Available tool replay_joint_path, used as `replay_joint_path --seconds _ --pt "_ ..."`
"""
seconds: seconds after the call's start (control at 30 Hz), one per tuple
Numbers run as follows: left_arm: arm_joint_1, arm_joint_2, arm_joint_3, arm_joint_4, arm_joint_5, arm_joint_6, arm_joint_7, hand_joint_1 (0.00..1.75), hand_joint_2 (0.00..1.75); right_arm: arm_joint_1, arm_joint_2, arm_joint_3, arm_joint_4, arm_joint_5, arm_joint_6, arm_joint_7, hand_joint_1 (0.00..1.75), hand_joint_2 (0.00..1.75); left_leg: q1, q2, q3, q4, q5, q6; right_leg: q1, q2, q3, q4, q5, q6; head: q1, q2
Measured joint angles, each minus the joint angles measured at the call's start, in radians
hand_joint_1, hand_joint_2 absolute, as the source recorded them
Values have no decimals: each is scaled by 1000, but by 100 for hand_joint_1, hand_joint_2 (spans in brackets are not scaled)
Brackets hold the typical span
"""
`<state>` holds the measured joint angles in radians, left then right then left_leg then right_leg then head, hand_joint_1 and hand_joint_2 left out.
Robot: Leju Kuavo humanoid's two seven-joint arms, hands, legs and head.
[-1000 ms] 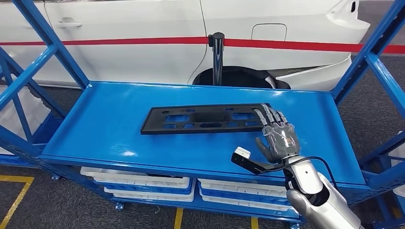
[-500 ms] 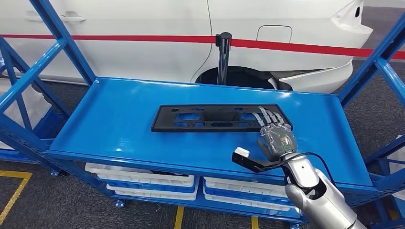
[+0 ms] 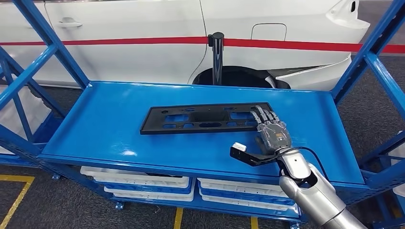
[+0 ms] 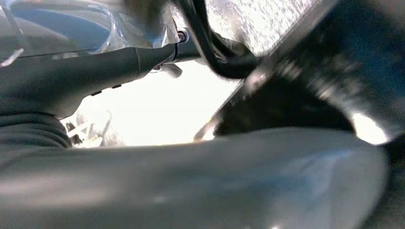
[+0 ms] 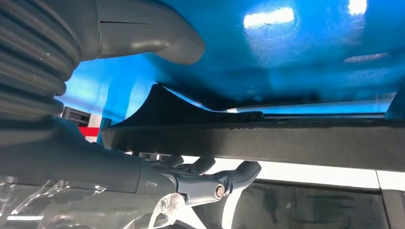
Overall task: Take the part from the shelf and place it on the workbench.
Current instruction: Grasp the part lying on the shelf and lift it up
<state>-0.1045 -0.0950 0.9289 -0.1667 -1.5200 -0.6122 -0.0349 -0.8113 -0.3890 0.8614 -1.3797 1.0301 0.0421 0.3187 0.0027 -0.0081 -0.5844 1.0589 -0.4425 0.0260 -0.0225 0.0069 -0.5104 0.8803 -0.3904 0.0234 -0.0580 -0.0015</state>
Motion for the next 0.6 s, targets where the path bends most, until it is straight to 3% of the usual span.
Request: replay_joint_path --seconds 0.07,0.1,0.2,0.23,0.3,0.37,0.4,0.43,0.47,0.53,0.6 --pt "3 0 0 0 0 6 5 0 0 -8 5 2 22 5 -15 -2 143 175 -7 0 71 -152 55 16 3 1 0 -1 0 3 0 0" --pt "4 0 0 0 0 8 6 0 0 -10 7 2 34 6 -23 -3 175 175 -9 0 86 -189 65 20 4 1 0 -2 0 6 0 0" --pt "6 -2 0 0 0 8 7 0 0 -15 12 2 66 8 -54 -11 175 175 -9 0 90 -209 77 23 4 1 0 -6 2 24 0 0" --pt "6 -4 0 0 0 8 8 0 0 -16 14 2 75 9 -64 -13 175 175 -7 1 92 -213 81 26 4 0 -7 9 -10 28 1 0" --pt "7 -8 0 0 0 8 8 0 0 -16 15 3 90 15 -85 -16 175 175 -4 3 93 -219 89 33 4 -2 -55 113 -71 33 1 0" --pt "7 -11 0 0 0 10 10 0 0 -12 16 4 103 25 -107 -17 175 175 -6 3 90 -218 90 36 5 -2 -131 274 -142 35 2 0" --pt "7 -12 0 0 0 11 10 0 0 -9 16 4 108 30 -116 -17 175 175 -7 3 90 -218 90 37 5 -2 -155 324 -154 36 2 0" --pt "8 -13 0 0 0 11 10 0 0 -8 16 4 111 33 -122 -17 175 175 -8 2 91 -218 90 37 5 -2 -159 331 -146 36 2 0" --pt "8 -13 0 0 0 12 10 0 0 -7 16 4 112 36 -126 -17 175 175 -7 2 93 -217 89 36 5 -2 -140 291 -118 36 2 0" --pt "7 -14 0 0 0 13 10 0 0 -10 16 4 113 38 -132 -17 175 175 -8 1 96 -214 85 32 5 -4 -59 128 -44 34 2 0" --pt "7 -15 0 0 0 16 10 0 0 -12 16 4 113 39 -138 -17 175 175 -11 0 94 -207 79 23 6 -4 -4 13 -5 27 2 0"
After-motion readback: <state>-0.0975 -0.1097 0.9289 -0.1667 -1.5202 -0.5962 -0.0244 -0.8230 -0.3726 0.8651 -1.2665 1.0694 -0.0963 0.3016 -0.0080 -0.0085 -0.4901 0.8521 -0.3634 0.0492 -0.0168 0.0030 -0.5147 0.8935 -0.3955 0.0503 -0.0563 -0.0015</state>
